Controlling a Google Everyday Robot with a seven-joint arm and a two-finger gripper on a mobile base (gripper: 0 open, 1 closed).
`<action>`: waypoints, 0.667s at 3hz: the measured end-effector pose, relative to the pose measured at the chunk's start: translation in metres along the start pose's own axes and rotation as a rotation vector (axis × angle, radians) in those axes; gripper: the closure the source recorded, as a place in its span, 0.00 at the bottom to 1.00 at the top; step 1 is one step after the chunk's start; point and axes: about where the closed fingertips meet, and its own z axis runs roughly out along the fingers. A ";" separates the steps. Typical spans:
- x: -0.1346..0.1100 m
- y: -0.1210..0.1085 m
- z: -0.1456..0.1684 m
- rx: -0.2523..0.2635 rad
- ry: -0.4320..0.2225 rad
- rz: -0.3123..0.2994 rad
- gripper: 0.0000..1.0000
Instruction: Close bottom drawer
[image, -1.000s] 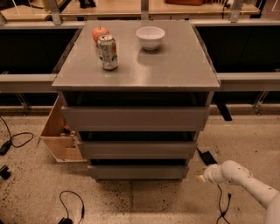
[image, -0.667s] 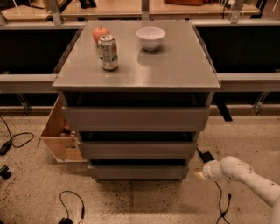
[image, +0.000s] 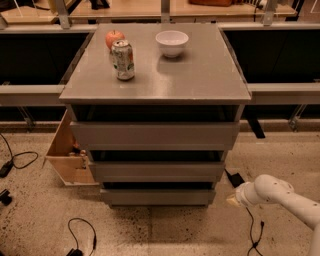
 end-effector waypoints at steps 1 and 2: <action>0.018 0.007 -0.053 0.010 0.146 -0.007 1.00; 0.036 0.041 -0.142 0.007 0.358 0.063 1.00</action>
Offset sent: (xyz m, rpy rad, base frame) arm -0.1851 -0.0495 0.1554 -0.3379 0.4353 -0.1992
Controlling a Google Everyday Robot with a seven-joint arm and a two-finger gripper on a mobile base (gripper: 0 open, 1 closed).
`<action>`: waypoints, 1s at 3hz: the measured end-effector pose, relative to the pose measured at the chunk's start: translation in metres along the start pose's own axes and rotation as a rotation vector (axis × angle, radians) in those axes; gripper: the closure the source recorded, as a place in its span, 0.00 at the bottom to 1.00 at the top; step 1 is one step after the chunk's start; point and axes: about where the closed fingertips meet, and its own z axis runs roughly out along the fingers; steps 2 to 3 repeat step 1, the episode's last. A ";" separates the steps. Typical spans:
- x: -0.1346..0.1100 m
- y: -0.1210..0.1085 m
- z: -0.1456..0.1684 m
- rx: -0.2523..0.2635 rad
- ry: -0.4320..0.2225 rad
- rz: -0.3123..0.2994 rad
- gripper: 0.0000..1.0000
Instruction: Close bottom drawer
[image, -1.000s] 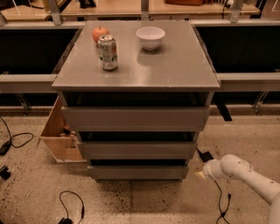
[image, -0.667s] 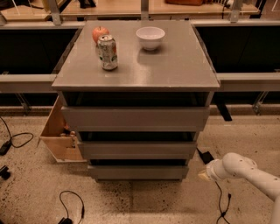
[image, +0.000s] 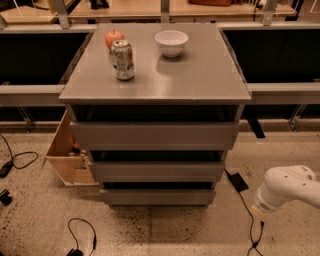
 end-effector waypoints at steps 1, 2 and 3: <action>0.024 0.029 -0.050 0.029 0.096 0.068 1.00; 0.024 0.029 -0.050 0.029 0.096 0.068 1.00; 0.024 0.029 -0.050 0.029 0.096 0.068 1.00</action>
Offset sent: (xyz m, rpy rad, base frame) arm 0.0000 0.0000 0.0000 0.0000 0.0000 0.0000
